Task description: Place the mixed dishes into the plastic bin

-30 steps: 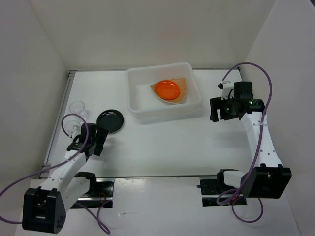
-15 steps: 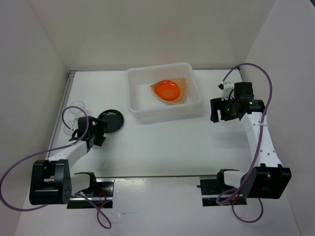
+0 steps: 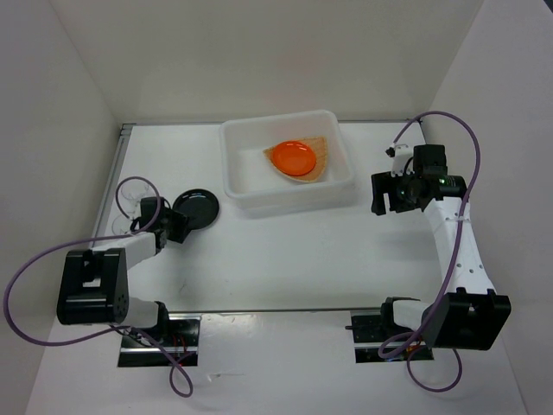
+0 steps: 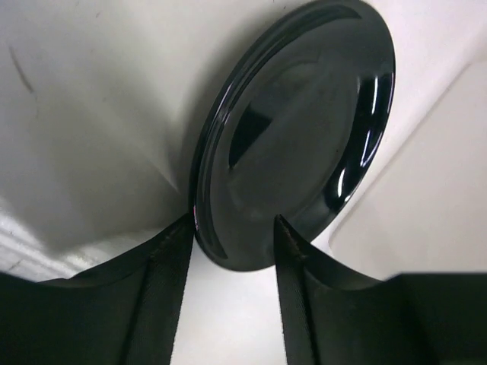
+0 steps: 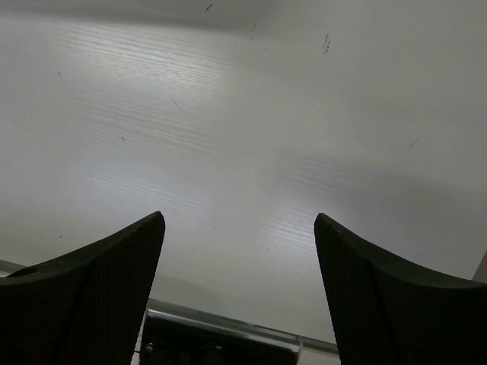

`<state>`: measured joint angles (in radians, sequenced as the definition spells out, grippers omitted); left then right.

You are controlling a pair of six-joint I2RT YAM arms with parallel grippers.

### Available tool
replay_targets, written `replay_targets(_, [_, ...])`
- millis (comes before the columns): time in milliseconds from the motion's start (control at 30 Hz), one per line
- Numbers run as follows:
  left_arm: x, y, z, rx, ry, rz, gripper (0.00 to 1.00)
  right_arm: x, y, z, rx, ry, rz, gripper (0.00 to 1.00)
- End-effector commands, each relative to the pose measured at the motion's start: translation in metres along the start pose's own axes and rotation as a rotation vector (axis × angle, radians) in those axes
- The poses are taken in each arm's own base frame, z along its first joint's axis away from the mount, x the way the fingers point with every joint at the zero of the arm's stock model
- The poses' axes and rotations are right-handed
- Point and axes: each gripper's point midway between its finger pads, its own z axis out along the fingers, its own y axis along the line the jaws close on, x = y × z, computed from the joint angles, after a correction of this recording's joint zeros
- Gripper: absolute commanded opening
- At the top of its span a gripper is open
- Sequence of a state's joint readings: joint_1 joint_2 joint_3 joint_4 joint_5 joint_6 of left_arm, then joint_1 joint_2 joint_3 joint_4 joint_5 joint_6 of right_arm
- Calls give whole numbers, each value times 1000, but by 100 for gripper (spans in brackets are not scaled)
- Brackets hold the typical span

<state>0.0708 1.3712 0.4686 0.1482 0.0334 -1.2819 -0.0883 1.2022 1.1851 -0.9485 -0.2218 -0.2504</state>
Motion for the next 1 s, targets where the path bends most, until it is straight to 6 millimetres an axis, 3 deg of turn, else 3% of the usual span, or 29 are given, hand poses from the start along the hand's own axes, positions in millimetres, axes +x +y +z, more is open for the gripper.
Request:
replay_targets(0, [-5, -3, 7, -20, -1, 25, 52, -6, -3, -9, 23, -39, 4, 84])
replay_targets(100, [-6, -6, 10, -30, 3, 24, 49, -3, -2, -9, 21, -30, 6, 84])
replay_targets(367, [-8, -8, 13, -40, 8, 42, 10, -3, -5, -10, 26, -30, 14, 84])
replay_targets(500, [-8, -8, 13, -56, 14, 51, 1, -3, -7, -10, 32, -31, 21, 84])
replay_targets(633, [-9, 3, 9, -108, 5, 50, 0, -3, -7, -10, 32, -31, 21, 84])
replay_targets(667, [-14, -6, 3, -85, -15, 52, 0, -3, -7, -10, 32, -31, 21, 84])
replay_targets(733, [-21, -7, -5, -102, -54, 53, 0, -3, -7, -10, 32, -31, 21, 84])
replay_targets(967, [-76, -81, -78, 29, -300, 22, 0, -5, -6, -10, 25, -41, 19, 84])
